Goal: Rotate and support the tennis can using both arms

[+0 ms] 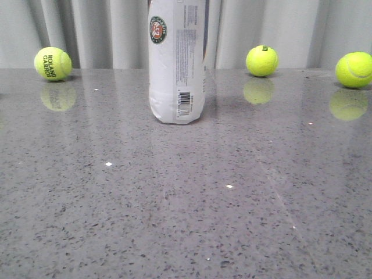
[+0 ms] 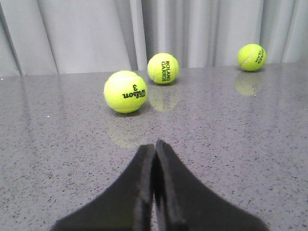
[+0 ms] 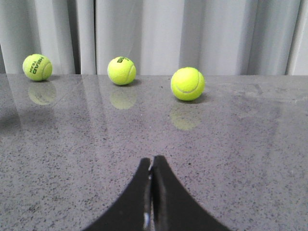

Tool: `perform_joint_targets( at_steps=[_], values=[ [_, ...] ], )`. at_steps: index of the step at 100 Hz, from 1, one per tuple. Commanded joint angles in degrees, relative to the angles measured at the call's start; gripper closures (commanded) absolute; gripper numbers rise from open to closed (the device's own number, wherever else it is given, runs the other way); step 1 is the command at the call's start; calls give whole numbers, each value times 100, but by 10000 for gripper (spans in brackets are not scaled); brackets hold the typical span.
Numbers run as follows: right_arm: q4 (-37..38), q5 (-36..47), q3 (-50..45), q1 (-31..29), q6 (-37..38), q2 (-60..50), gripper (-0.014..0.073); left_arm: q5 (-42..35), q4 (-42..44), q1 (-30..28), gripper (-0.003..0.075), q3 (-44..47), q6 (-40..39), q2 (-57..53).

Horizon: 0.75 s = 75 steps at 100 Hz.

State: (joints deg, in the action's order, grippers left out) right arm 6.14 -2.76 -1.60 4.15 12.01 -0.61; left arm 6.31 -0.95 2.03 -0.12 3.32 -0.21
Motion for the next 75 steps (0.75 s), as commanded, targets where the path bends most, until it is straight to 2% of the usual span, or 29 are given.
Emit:
perform_joint_targets(
  at_steps=[1, 75],
  values=[
    [91, 400, 102, -48, 11, -166, 661, -418, -37, -6, 740, 264, -54, -193],
    [91, 323, 102, -48, 11, -166, 661, -418, -37, -6, 740, 264, -54, -193]
  ],
)
